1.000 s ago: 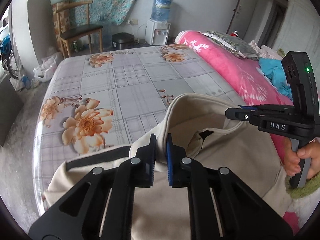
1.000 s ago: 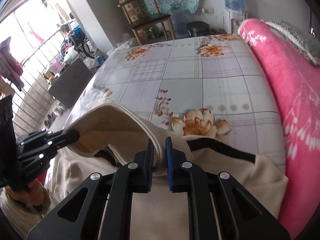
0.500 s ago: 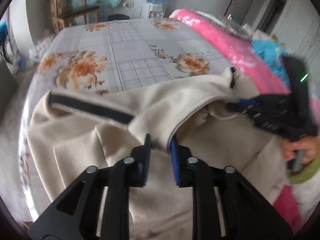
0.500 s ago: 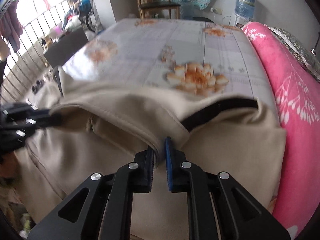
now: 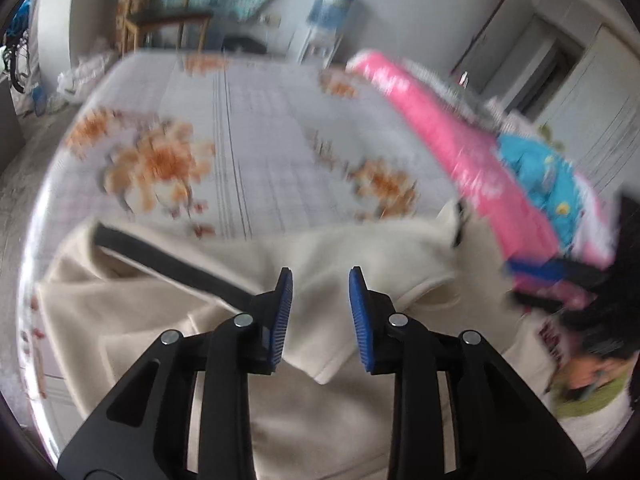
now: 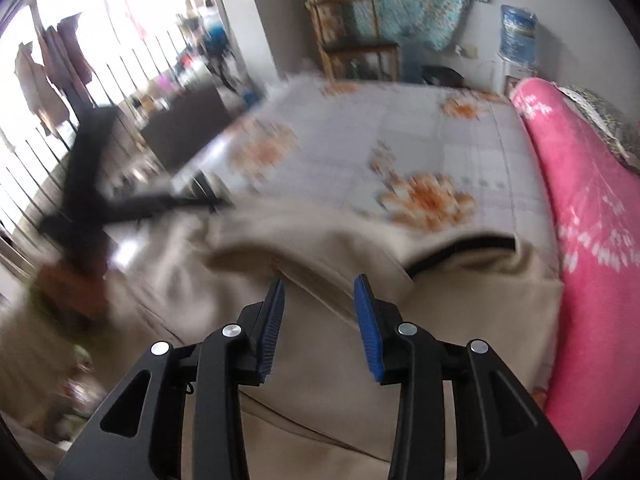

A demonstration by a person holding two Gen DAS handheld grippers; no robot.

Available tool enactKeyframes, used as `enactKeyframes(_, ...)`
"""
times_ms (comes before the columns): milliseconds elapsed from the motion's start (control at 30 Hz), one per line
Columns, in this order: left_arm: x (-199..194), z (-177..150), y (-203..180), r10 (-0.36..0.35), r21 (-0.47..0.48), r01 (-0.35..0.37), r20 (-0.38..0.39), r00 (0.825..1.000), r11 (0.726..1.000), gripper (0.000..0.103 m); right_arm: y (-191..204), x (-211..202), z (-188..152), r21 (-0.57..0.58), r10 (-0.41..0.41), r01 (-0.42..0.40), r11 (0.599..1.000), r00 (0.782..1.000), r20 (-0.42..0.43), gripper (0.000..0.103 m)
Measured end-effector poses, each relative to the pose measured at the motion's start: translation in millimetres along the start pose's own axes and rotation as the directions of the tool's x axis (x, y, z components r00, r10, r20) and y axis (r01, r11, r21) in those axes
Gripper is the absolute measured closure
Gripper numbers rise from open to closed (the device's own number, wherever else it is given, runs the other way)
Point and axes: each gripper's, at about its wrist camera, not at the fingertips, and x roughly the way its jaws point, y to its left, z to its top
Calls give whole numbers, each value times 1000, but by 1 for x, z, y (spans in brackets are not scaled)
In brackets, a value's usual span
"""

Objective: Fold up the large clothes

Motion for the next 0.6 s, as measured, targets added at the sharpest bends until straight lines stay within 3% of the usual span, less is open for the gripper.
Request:
enactKeyframes(67, 12, -10, 0, 33, 30, -31, -43, 999, 999, 76, 2, 9, 14, 15, -9, 8, 1000, 1000, 8, 67)
enactKeyframes(200, 13, -28, -8, 82, 94, -77, -49, 995, 993, 76, 0, 54, 27, 37, -13, 15, 999, 999, -51, 67)
enactKeyframes(333, 12, -37, -2, 80, 98, -74, -54, 995, 992, 77, 1, 104, 11, -22, -79, 76, 997, 985, -155, 67)
enactKeyframes(400, 6, -37, 2, 60, 84, -56, -48, 997, 995, 77, -3, 111, 1, -32, -90, 86, 996, 983, -158, 67)
enactKeyframes(600, -16, -27, 6, -98, 33, 97, 34, 995, 995, 77, -3, 102, -16, -50, -117, 110, 993, 978, -171, 67)
